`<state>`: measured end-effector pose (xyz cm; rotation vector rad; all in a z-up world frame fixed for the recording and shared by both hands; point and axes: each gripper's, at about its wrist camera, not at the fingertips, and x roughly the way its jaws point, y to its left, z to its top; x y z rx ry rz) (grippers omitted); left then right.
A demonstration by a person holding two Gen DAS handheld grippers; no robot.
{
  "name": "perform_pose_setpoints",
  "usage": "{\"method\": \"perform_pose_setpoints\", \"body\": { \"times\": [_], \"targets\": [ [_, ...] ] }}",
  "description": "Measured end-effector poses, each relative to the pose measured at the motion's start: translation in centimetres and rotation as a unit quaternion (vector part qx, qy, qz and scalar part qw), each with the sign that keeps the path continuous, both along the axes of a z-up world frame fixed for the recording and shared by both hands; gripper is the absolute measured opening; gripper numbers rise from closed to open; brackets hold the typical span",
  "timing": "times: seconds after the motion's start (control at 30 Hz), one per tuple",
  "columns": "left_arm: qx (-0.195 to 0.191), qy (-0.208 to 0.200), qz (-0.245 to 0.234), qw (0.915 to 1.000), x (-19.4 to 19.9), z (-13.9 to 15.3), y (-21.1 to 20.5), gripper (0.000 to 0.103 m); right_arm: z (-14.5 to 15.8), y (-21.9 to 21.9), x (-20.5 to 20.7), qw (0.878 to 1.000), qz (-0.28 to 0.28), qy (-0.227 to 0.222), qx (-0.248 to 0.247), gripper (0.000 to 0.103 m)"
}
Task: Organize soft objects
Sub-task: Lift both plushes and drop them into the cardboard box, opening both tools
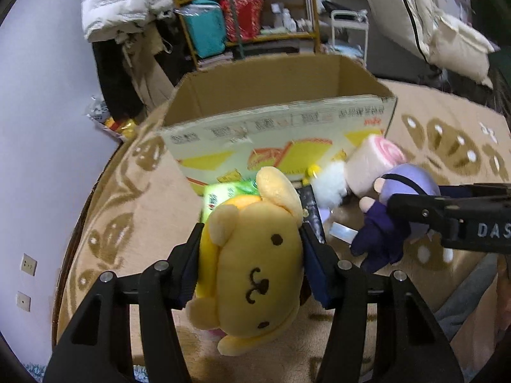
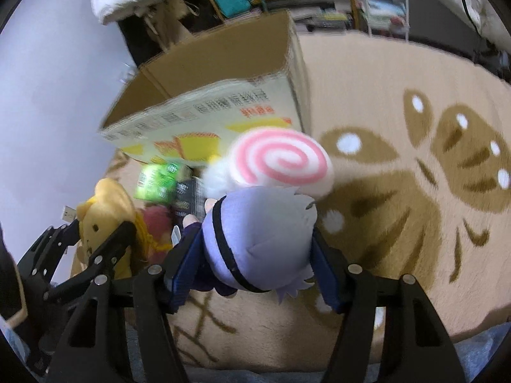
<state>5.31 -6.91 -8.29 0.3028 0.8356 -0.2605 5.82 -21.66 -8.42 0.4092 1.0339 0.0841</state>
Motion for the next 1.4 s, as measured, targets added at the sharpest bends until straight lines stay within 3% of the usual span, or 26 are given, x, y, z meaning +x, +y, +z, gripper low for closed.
{"method": "perform_pose_setpoints", "body": {
  "times": [0.2,0.37,0.57,1.07,1.4],
  "targets": [
    [-0.027,-0.036,0.021,0.9988,-0.4,2.1,1.3,0.056,3.8,-1.2,-2.8,0.994,-0.035,-0.107,-0.015,0.069],
    [-0.048,-0.059,0.029,0.9966,-0.5,3.5,2.3,0.056,5.7,-1.8,-3.8,0.985,-0.052,-0.165,-0.012,0.069],
    [-0.063,-0.083,0.039,0.9939,-0.5,4.8,3.2,0.056,7.7,-1.3,-4.5,0.973,-0.045,-0.222,-0.041,0.069],
    [-0.064,-0.148,0.03,0.9865,1.0,8.3,2.7,0.056,10.7,-1.7,-4.7,0.956,-0.035,-0.276,-0.089,0.069],
    [-0.06,-0.189,0.026,0.9798,4.0,11.1,2.4,0.057,12.9,-1.6,-1.4,0.951,-0.038,-0.284,-0.114,0.069]
  ]
}}
